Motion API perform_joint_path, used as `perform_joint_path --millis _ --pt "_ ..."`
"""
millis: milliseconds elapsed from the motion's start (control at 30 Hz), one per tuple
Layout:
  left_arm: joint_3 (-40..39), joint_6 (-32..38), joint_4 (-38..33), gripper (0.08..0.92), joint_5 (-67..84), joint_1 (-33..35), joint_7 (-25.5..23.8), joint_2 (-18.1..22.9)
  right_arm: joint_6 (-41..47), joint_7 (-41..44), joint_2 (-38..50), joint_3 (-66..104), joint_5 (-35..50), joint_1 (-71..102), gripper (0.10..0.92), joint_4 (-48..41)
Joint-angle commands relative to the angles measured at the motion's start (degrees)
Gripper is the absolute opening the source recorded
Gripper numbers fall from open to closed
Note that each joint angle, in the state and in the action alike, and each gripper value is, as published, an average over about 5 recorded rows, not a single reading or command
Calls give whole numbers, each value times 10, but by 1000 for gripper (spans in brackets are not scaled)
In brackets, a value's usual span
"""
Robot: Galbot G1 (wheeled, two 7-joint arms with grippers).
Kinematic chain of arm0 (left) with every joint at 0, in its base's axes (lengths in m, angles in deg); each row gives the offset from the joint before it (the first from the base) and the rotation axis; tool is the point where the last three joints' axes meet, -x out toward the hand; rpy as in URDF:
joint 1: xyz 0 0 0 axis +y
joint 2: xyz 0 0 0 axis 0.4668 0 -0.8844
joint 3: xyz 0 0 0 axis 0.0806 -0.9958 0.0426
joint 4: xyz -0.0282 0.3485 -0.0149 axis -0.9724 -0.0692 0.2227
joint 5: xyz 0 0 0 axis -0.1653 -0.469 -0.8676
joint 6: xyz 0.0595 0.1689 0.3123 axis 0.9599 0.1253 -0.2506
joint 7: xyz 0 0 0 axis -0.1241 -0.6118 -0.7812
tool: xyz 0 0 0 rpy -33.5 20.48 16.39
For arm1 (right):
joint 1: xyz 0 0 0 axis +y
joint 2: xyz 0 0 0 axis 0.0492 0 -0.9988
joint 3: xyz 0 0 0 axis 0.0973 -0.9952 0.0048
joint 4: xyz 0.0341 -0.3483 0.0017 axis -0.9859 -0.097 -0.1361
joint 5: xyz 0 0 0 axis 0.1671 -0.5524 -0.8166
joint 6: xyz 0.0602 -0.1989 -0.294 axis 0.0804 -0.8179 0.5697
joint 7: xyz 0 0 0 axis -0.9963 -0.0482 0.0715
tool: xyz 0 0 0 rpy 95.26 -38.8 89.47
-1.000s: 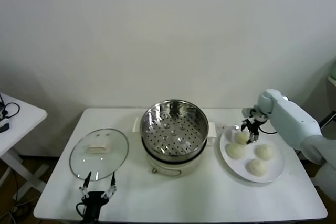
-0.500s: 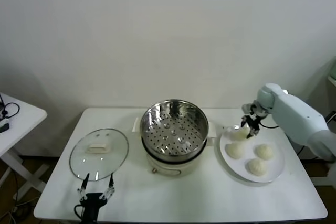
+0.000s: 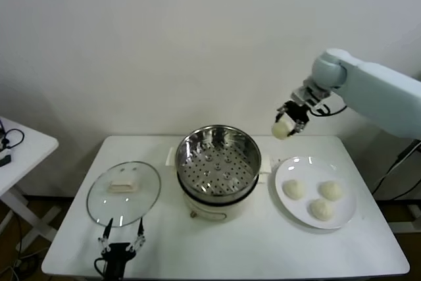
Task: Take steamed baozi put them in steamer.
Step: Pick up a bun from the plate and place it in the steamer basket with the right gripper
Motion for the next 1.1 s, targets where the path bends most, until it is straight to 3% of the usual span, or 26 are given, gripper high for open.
perform_joint_path --millis 33,267,1100 --pt "-1 0 0 823 -1 0 0 2 -76 -64 -112 -67 -24 -66 621 63" --pt "-1 0 0 823 -1 -3 2 5 -144 -121 -194 -31 -146 52 642 -51" --pt "3 3 11 823 -6 -2 5 6 -192 -104 -240 6 -191 138 645 -212"
